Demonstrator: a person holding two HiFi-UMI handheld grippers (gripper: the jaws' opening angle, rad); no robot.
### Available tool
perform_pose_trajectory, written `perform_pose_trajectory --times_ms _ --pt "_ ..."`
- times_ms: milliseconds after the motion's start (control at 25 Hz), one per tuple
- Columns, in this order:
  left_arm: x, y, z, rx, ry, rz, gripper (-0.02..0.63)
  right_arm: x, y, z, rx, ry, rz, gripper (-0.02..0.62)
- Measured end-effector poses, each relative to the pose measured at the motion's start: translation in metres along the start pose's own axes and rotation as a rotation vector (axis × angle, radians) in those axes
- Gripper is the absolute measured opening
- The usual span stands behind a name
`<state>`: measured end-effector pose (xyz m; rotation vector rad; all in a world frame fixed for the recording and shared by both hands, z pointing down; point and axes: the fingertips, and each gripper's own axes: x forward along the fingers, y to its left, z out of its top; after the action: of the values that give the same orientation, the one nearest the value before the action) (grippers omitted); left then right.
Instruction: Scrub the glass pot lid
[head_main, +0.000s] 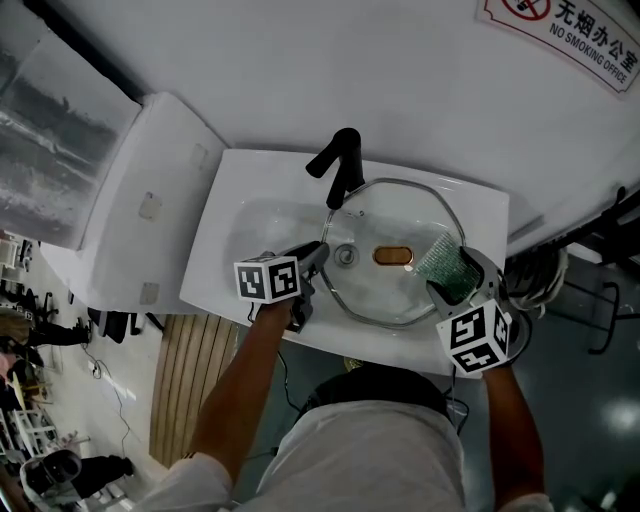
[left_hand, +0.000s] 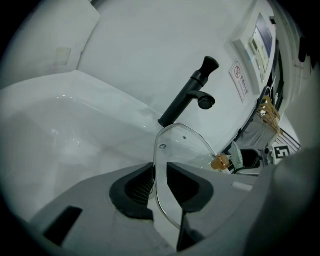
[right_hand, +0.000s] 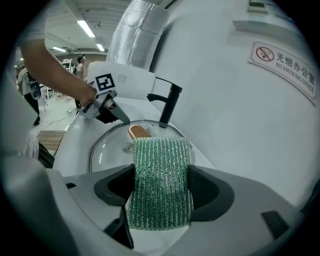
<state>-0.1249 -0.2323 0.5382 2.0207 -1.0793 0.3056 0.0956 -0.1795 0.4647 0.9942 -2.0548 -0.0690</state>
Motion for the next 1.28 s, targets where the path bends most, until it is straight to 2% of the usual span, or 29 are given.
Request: perform_pose_trajectory --times_ms 160,400,640,920,1280 --pt "0.000 0.001 0.000 -0.003 -0.004 0.003 0.092 -0.011 0.037 0.014 -0.121 -0.001 0.033 0.331" --pt "0.000 0.000 0.000 -0.003 -0.010 0.004 0.092 -0.004 0.102 0.014 -0.267 0.037 0.157 0.331" --pt "0.000 0.000 0.000 -0.008 -0.009 0.006 0.092 0.012 0.128 0.002 -0.360 0.091 0.203 0.331" --pt "0.000 0.000 0.000 -0.006 -0.010 0.002 0.091 0.017 0.126 -0.010 -0.319 0.114 0.210 0.331" --pt "-0.001 0.000 0.000 -0.001 -0.006 0.007 0.089 0.011 0.075 -0.024 -0.157 0.122 0.117 0.331"
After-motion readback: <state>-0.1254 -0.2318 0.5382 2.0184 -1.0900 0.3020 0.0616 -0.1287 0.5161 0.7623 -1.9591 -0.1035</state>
